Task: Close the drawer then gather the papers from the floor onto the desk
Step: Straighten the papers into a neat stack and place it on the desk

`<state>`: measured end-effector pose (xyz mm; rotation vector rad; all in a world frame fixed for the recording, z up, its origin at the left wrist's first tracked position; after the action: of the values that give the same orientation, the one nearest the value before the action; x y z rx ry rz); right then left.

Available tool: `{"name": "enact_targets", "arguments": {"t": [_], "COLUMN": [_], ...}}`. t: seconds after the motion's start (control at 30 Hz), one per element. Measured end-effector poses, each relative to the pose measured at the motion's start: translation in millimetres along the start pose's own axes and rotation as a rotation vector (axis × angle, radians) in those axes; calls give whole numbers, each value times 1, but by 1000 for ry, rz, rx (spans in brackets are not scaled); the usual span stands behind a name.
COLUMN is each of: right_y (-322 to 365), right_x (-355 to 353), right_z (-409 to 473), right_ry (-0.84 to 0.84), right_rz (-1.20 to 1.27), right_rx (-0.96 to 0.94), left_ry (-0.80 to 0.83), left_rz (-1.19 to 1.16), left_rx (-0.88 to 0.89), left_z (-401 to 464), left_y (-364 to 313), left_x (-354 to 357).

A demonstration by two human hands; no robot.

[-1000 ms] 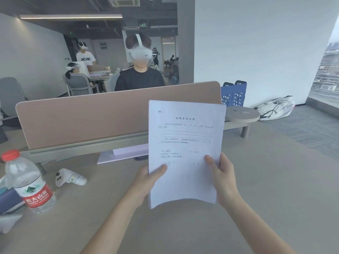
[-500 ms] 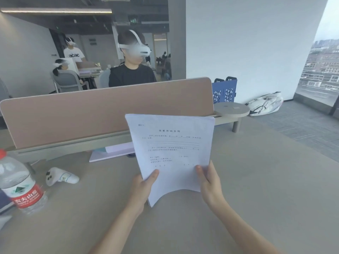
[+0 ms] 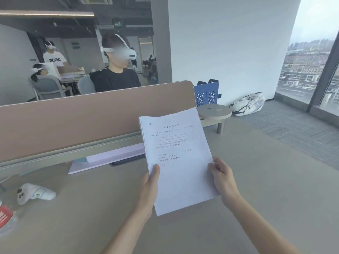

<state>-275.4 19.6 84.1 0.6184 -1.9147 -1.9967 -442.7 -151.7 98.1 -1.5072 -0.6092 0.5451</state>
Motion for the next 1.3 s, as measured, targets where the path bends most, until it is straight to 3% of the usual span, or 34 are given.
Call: {"name": "enact_targets", "arguments": {"t": [0.2,0.37,0.53,0.87,1.03,1.3], "right_y": [-1,-14,-35,-42,-51,-57], "right_x": [-58,-104,-144,-211,-225,-246], "right_z": [12,29,52,96,117,156], "right_ry": [-28,-99,-138,-187,-179,-227], "right_rz": [-18,-53,-160,-441,-540,-668], "right_rx": [48,89,190,202,215,184], "left_ry": [4,-101,-16,206,222,141], "left_rz": [-56,14,124,633,830,930], "left_rx": [20,42,-3,143,232,241], "left_z": [12,26,49,81,99,132], "left_y": [16,23,35,42,45,54], "left_x": [55,97,142,204,233,259]}}
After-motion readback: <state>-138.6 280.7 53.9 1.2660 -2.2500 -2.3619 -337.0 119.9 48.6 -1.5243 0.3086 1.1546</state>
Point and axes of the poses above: each hand's wrist, its own z-axis towards the middle knuckle, its own x-axis out of the palm, y = z × x, the point moved 6 cm from there along z, towards the middle knuckle, and after that the axes turned 5 degrees about y, right-handed, at the moved point
